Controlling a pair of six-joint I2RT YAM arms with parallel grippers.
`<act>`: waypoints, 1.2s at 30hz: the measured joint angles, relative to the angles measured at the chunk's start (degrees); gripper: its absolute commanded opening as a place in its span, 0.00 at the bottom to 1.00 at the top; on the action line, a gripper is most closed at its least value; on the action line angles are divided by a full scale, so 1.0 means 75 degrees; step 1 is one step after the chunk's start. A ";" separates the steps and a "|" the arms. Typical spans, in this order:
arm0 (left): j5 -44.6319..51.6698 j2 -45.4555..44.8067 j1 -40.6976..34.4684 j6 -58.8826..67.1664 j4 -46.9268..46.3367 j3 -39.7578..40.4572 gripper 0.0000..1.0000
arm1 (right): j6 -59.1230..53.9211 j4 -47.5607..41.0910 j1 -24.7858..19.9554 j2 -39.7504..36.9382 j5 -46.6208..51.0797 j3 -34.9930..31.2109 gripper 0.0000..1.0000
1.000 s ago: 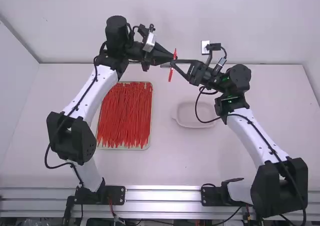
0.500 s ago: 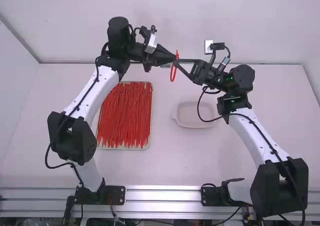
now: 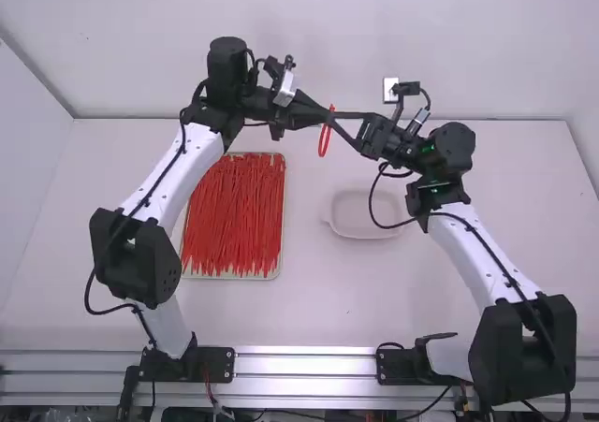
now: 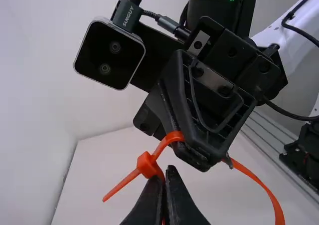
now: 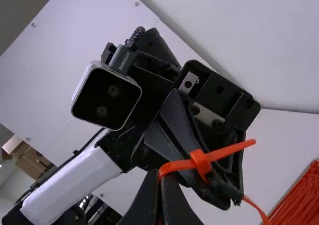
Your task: Fasten the cable tie
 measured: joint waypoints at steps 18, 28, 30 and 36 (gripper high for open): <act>-0.0157 0.0000 -0.0093 0.0122 -0.0012 0.0000 0.02 | -0.0152 0.0000 -0.0122 0.0000 0.0105 0.0000 0.00; -0.0201 0.0000 -0.0134 0.0134 -0.0058 0.0000 0.02 | -0.0152 -0.0003 -0.0271 0.0000 -0.0050 0.0000 0.00; -0.0201 0.0000 -0.0137 0.0149 0.0067 -0.0009 0.02 | -0.0154 0.0009 -0.0271 0.0000 -0.0105 0.0000 0.00; -0.0149 0.0000 -0.0134 0.0082 0.1239 -0.0114 0.02 | -0.0236 0.0058 -0.0146 0.0000 -0.0274 0.0000 0.00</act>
